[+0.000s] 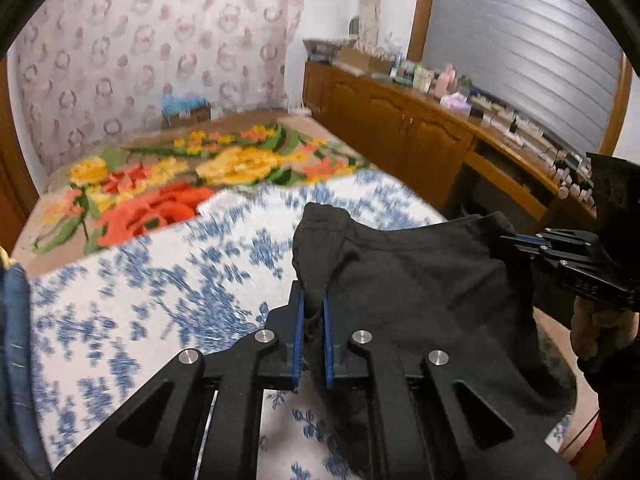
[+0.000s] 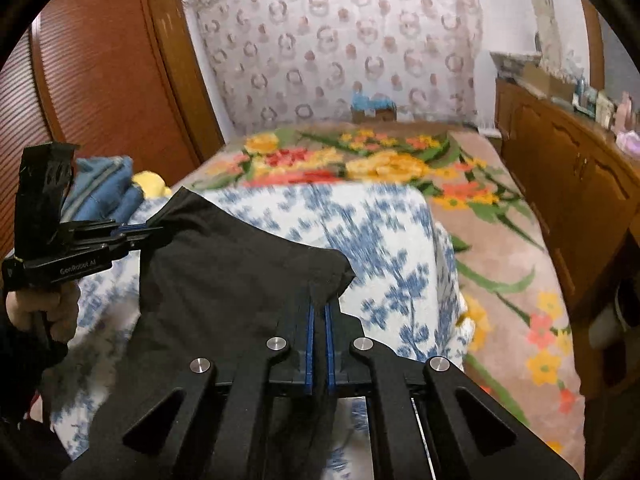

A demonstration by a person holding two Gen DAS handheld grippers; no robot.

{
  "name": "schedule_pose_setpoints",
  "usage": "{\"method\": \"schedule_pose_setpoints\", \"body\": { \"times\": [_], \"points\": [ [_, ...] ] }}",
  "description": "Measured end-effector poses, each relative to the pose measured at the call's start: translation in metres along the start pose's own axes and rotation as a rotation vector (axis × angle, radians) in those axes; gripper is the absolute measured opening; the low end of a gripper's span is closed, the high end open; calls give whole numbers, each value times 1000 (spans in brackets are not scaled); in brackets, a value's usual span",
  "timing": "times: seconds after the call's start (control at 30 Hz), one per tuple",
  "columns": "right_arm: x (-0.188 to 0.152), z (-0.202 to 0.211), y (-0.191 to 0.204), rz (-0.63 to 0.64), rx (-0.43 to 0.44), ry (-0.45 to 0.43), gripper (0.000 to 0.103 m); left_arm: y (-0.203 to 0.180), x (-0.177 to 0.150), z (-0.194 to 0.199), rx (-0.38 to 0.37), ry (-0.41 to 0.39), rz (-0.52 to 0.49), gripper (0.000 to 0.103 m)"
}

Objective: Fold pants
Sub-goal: 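Pinch the black shorts' waistband with both grippers and lift it up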

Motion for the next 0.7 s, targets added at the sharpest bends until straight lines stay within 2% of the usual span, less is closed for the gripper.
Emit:
{"method": "schedule_pose_setpoints", "body": {
  "times": [0.33, 0.7],
  "points": [
    [17, 70, 64, 105, 11, -162, 4, 3, 12, 98, 49, -175, -17, 9],
    [8, 113, 117, 216, 17, -253, 4, 15, -2, 185, 92, -304, -7, 9]
  ]
}}
Point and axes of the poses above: each gripper's, at about its wrist camera, not at the fingertips, and z roughly against the way its jaws point, y to its left, x to its top, the point moved 9 cm from there along -z, roughly the way its jaws point, and after that the axes turned 7 degrees about x, right-handed, at the moved point
